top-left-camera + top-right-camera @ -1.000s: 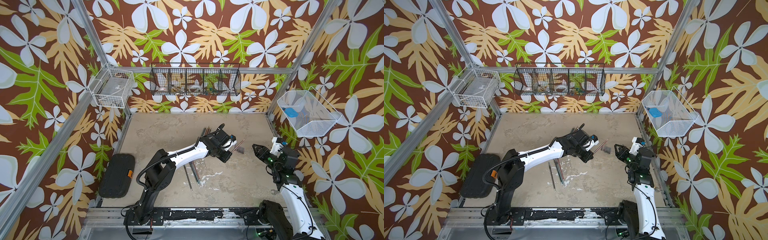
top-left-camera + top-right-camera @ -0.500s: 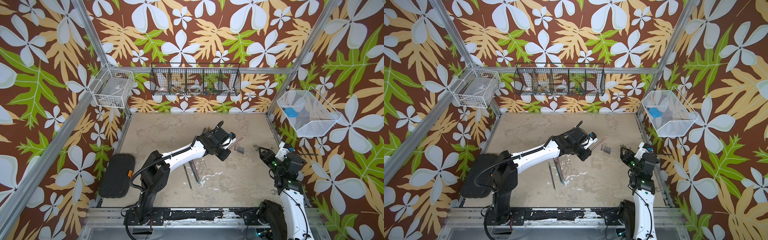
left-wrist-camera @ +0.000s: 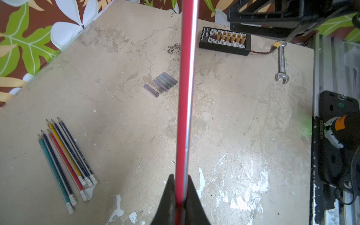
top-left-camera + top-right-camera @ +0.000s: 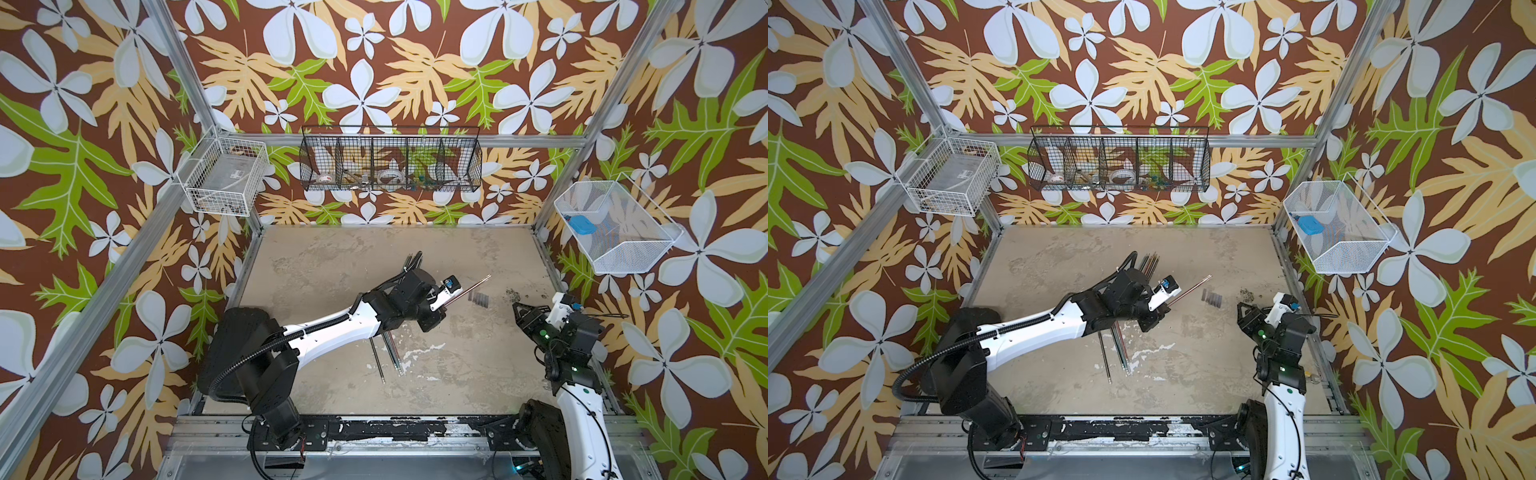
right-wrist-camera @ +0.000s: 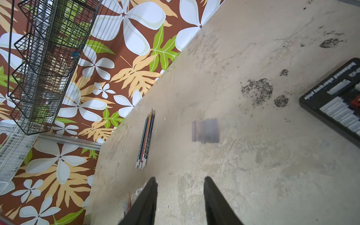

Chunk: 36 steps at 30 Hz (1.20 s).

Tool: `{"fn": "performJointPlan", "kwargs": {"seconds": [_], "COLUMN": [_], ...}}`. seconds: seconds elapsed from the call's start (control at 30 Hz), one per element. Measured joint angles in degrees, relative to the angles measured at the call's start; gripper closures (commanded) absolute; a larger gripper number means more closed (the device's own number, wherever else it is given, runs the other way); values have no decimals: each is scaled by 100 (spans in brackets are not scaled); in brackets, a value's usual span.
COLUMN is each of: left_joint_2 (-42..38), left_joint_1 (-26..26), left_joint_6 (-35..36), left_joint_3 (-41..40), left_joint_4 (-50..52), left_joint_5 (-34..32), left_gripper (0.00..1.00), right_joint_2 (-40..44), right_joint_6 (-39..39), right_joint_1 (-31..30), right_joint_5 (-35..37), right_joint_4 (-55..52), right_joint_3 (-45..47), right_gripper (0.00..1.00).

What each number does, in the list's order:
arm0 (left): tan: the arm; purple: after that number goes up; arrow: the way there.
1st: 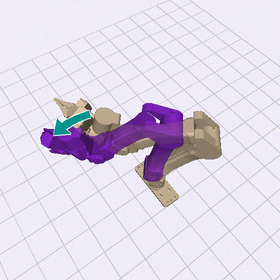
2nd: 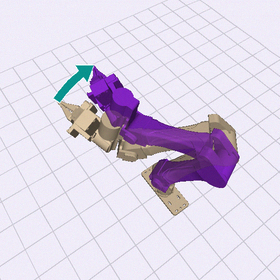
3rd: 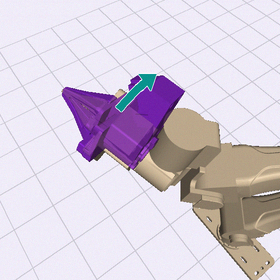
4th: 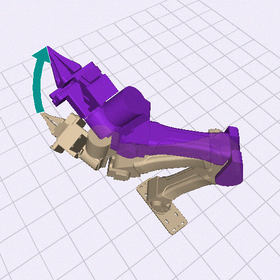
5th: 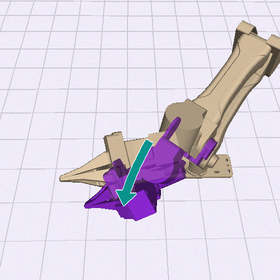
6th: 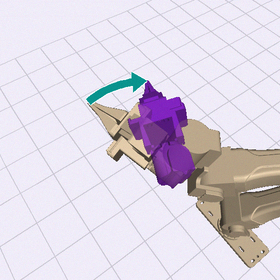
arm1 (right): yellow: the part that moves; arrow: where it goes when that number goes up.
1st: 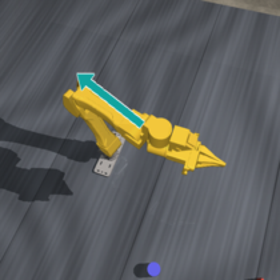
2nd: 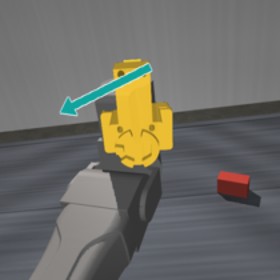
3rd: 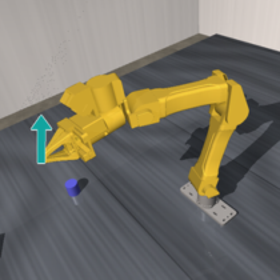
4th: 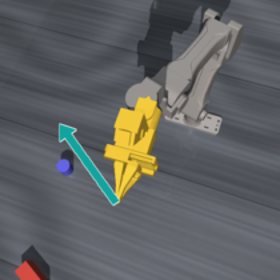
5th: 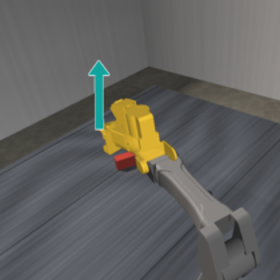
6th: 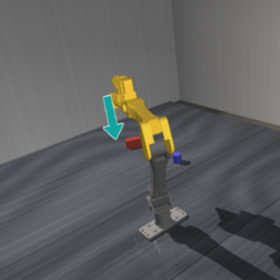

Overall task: Remove the protective cover of the pencils
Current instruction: Remove the protective sleeve from the pencil.

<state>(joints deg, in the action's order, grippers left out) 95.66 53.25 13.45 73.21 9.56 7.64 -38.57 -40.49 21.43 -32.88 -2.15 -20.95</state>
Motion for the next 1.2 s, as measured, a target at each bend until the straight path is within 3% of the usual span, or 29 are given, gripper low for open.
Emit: {"fn": "performJointPlan", "kwargs": {"seconds": [0.37, 0.67, 0.77, 1.03, 1.2], "left_joint_2": [378, 715, 758, 911, 911], "left_joint_1": [-20, -37, -37, -39, -39], "left_joint_6": [216, -120, -131, -136, -157], "left_joint_3": [391, 785, 863, 1049, 1073], "left_joint_4": [136, 511, 603, 802, 868], "left_joint_5": [111, 490, 533, 555, 619], "left_gripper": [100, 100, 100, 100, 100], "right_joint_2": [61, 503, 522, 540, 621], "right_joint_6": [24, -210, -529, -874, -870], "right_joint_1": [0, -7, -33, -1036, -1158], "right_joint_5": [-50, -1025, -1307, -1659, -1412], "right_joint_4": [9, 1027, 1554, 2638, 2669], "right_joint_3": [-4, 304, 426, 247, 216], "right_gripper": [59, 59, 53, 53, 58]}}
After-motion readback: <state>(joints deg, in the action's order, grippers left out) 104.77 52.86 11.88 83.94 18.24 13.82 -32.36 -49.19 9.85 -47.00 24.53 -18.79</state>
